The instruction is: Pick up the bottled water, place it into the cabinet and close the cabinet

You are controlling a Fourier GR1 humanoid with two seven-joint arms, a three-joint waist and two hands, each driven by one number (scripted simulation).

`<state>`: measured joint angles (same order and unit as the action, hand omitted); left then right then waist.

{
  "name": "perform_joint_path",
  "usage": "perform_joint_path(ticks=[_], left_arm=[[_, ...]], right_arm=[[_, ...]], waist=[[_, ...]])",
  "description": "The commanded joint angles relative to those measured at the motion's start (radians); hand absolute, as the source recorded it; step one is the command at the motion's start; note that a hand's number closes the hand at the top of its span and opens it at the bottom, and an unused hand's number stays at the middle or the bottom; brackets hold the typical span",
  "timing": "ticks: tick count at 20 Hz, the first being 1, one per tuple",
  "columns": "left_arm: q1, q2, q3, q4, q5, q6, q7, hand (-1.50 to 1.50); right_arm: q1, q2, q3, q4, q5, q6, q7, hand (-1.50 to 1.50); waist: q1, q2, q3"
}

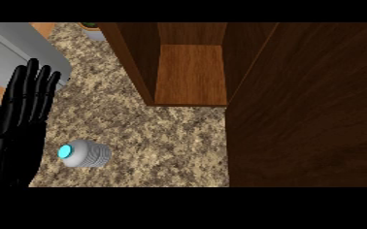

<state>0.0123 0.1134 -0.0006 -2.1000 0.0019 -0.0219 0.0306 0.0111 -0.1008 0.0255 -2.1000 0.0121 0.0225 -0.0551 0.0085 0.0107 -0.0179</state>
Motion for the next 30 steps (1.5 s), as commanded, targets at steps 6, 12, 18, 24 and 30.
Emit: perform_joint_path(ticks=[6,12,18,24,30], left_arm=[[0.115,0.171,0.206,-0.039,0.487,-0.375,-0.13,-1.5],[0.314,0.218,0.218,-0.054,0.673,-0.424,0.077,-1.5],[0.442,0.168,0.245,-0.127,0.675,-0.479,0.069,-1.5],[0.474,0.197,0.391,-0.025,0.715,-0.614,0.035,-1.5],[0.368,0.117,0.356,0.09,0.553,-0.594,0.002,-1.5]], right_arm=[[0.124,0.036,0.011,-0.132,-0.064,0.01,-0.001,-1.5],[0.287,0.013,0.084,-0.292,-0.19,0.042,0.307,-1.5],[0.469,0.017,0.131,-0.417,-0.199,0.091,0.286,-1.5],[0.546,0.005,0.114,-0.447,-0.23,0.146,0.251,-1.5],[0.61,-0.002,0.114,-0.454,-0.241,0.163,0.204,-1.5]], waist=[[-0.003,-0.02,0.015],[-0.006,-0.019,0.017],[-0.01,-0.015,0.018],[-0.012,-0.014,0.018],[-0.021,-0.012,0.018]])
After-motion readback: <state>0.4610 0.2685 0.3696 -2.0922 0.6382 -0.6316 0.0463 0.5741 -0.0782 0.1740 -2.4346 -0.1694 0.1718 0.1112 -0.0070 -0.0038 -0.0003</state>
